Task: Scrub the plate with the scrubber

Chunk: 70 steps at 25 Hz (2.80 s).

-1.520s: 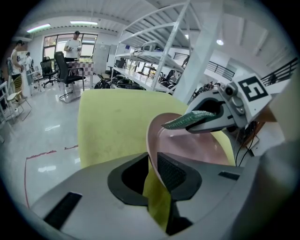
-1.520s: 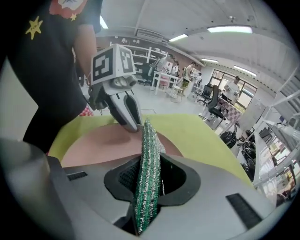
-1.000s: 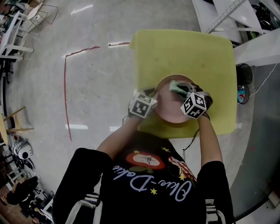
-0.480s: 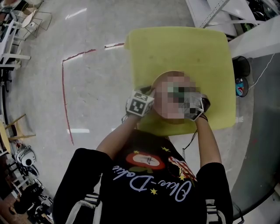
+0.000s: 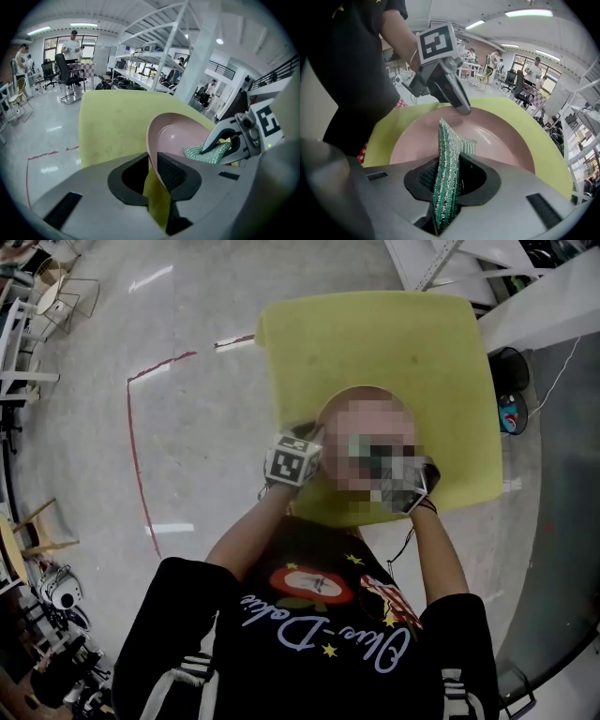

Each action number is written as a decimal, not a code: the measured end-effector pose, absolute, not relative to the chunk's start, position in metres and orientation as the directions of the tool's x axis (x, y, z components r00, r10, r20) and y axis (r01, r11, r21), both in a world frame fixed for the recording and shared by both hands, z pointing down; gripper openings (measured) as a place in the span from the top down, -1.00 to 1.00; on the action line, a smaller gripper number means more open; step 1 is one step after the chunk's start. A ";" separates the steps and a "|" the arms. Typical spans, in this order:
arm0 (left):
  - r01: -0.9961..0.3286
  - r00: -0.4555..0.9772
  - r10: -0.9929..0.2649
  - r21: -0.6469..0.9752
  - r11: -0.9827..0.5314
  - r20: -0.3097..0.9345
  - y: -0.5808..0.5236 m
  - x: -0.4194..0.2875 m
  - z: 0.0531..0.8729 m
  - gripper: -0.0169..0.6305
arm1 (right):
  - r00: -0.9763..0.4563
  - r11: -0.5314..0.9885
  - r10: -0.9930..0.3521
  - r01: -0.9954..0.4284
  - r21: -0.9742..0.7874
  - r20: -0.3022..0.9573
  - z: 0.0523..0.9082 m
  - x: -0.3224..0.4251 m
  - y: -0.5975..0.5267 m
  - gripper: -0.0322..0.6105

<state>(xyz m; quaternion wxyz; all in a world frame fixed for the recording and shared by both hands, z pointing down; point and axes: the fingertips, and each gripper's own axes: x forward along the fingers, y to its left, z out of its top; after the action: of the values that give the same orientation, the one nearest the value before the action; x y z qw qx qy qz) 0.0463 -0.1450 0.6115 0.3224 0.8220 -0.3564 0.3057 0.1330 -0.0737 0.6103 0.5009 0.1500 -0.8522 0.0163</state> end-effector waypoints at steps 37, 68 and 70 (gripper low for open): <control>-0.790 0.563 -0.406 0.325 -0.521 0.719 -0.145 0.058 0.613 0.80 | -0.486 0.947 -0.321 -0.191 0.259 0.813 0.571 0.148 -0.164 0.71; -0.767 0.577 -0.397 0.306 -0.564 0.713 -0.145 0.049 0.612 0.78 | -0.373 0.920 -0.308 -0.350 0.174 0.875 0.609 0.172 -0.106 0.71; -0.769 0.574 -0.400 0.302 -0.564 0.714 -0.145 0.048 0.612 0.78 | -0.375 0.914 -0.310 -0.371 0.165 0.874 0.609 0.171 -0.101 0.70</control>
<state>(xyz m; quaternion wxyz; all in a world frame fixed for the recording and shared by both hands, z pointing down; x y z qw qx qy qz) 0.0481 -0.1450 0.6119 0.3077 0.8321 -0.3510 0.2995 0.1711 -0.1006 0.6090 0.5198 0.2056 -0.8286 0.0292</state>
